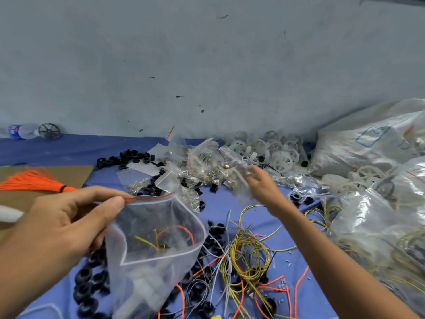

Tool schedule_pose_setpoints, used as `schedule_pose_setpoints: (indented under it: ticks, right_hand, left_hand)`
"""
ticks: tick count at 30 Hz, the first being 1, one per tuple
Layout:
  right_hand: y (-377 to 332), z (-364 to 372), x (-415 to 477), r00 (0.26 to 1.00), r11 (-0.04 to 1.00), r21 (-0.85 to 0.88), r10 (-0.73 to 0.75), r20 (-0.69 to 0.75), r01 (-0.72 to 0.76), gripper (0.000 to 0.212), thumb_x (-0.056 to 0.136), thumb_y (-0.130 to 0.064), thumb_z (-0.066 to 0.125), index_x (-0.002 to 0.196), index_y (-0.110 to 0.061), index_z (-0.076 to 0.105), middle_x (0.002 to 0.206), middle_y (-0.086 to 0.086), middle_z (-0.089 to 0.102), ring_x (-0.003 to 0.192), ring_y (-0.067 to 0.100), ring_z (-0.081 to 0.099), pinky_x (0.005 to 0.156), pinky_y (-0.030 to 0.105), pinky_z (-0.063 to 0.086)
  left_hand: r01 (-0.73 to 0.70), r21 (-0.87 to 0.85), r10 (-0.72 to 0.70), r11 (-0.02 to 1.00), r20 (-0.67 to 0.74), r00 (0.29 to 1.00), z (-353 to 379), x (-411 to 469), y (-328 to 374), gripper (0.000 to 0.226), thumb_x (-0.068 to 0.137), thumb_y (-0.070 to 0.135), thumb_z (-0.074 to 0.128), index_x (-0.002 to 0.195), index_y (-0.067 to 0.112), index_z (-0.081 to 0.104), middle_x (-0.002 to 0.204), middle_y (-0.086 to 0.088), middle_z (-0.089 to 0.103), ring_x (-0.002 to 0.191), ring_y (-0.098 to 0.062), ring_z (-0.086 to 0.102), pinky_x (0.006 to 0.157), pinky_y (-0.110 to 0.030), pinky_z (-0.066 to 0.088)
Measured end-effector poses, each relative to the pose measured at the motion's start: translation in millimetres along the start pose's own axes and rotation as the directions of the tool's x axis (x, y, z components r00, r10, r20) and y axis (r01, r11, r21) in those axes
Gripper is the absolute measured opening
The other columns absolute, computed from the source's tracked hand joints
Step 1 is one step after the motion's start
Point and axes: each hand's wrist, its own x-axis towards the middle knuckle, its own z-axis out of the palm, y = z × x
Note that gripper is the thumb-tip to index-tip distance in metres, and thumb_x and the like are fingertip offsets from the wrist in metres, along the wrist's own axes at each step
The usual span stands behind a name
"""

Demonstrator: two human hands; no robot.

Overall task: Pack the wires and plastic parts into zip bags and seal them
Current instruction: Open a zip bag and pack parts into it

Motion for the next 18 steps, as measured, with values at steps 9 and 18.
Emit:
schedule_pose_setpoints:
  ticks: [9,18]
  right_hand:
    - [-33,-22,-14,0.992,0.839,0.54,0.117,-0.051,-0.071,0.027,0.105,-0.028,0.043,0.092,-0.026,0.066,0.086,0.003,0.062,0.065,0.025,0.064,0.042,0.024,0.045]
    - [-74,-10,14,0.994,0.986,0.121,-0.112,-0.001,0.111,0.028,0.104,-0.034,0.044,0.1,-0.017,0.066,0.087,-0.005,0.06,0.079,0.012,0.054,0.071,0.027,0.043]
  left_hand:
    - [-0.127,-0.061,0.117,0.99,-0.147,0.982,20,-1,13,0.016,0.079,0.043,0.064,0.086,0.037,0.077,0.044,0.001,0.053,0.037,-0.005,0.039,0.037,-0.015,0.027]
    - [-0.089,-0.037,0.083,0.995,-0.155,0.984,22,-3,14,0.018,0.093,0.025,0.065,0.085,0.037,0.077,0.049,-0.003,0.054,0.044,-0.01,0.042,0.041,-0.018,0.032]
